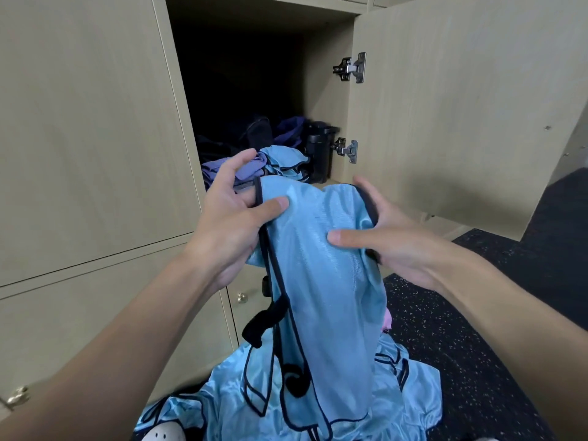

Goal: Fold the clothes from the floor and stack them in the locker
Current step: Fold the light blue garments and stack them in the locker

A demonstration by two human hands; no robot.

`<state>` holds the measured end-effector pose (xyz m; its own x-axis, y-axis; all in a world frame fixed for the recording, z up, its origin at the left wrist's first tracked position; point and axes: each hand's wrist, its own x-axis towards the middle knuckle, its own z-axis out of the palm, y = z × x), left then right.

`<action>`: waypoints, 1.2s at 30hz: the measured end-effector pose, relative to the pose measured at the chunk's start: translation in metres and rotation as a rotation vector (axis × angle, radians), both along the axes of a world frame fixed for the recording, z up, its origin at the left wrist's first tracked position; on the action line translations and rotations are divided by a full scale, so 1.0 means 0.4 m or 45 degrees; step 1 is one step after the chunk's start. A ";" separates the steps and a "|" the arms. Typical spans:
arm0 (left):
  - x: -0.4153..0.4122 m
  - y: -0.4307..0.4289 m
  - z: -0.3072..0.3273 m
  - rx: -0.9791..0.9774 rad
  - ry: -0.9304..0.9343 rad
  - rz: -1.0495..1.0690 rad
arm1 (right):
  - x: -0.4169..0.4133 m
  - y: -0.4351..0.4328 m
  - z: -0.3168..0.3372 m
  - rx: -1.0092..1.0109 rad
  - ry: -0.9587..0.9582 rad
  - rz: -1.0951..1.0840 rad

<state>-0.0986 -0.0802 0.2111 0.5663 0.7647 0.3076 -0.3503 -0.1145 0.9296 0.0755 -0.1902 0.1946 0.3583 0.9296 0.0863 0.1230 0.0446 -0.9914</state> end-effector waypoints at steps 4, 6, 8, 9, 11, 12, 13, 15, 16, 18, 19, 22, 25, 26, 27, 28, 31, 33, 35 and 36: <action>0.006 0.009 -0.013 -0.115 -0.005 -0.005 | -0.010 0.009 -0.004 0.170 0.090 -0.077; 0.013 -0.001 -0.034 -0.189 0.179 -0.089 | -0.013 0.012 0.000 0.271 0.134 -0.147; 0.021 -0.015 -0.062 -0.236 0.300 -0.148 | -0.013 0.018 0.001 0.319 0.142 -0.217; 0.024 -0.021 -0.072 -0.245 0.300 -0.169 | -0.011 0.020 0.001 0.328 0.146 -0.255; 0.032 -0.029 -0.079 -0.236 0.219 -0.188 | -0.002 0.019 0.002 0.312 0.143 -0.307; 0.034 -0.029 -0.075 -0.227 0.170 -0.167 | 0.002 0.016 0.003 0.273 0.138 -0.296; 0.035 -0.027 -0.069 -0.224 0.125 -0.119 | 0.004 0.011 0.006 0.213 0.127 -0.252; 0.035 -0.016 -0.057 -0.229 0.066 0.017 | 0.006 0.000 0.008 0.090 0.102 -0.102; 0.033 -0.008 -0.053 -0.221 0.061 0.078 | 0.005 -0.005 0.010 0.072 0.096 -0.050; 0.023 0.007 -0.040 -0.189 0.098 0.161 | 0.009 -0.009 0.015 0.132 0.086 -0.119; 0.017 0.012 -0.034 -0.169 0.121 0.178 | 0.012 -0.010 0.020 0.187 0.101 -0.203; 0.007 0.016 -0.022 -0.143 0.125 0.188 | 0.021 -0.017 0.026 0.227 0.169 -0.259; 0.012 0.014 -0.021 -0.179 0.083 0.180 | 0.001 -0.018 0.009 0.098 0.140 -0.007; 0.014 0.016 -0.020 -0.199 0.056 0.189 | -0.007 -0.014 0.001 0.070 0.115 0.046; 0.014 0.019 -0.019 -0.221 0.030 0.189 | -0.008 -0.008 -0.007 0.069 0.090 0.056; 0.012 0.023 -0.019 -0.234 0.032 0.167 | -0.012 -0.002 -0.010 0.106 0.084 0.034; 0.001 0.017 -0.026 -0.161 0.302 -0.051 | -0.018 0.006 0.000 0.250 0.155 -0.115; -0.004 0.011 -0.035 -0.134 0.413 -0.144 | -0.020 0.006 0.009 0.288 0.142 -0.216; -0.005 0.009 -0.034 -0.148 0.339 -0.134 | -0.012 0.003 0.012 0.290 0.130 -0.240; -0.002 0.011 -0.030 -0.163 0.275 -0.106 | -0.008 0.000 0.012 0.265 0.106 -0.206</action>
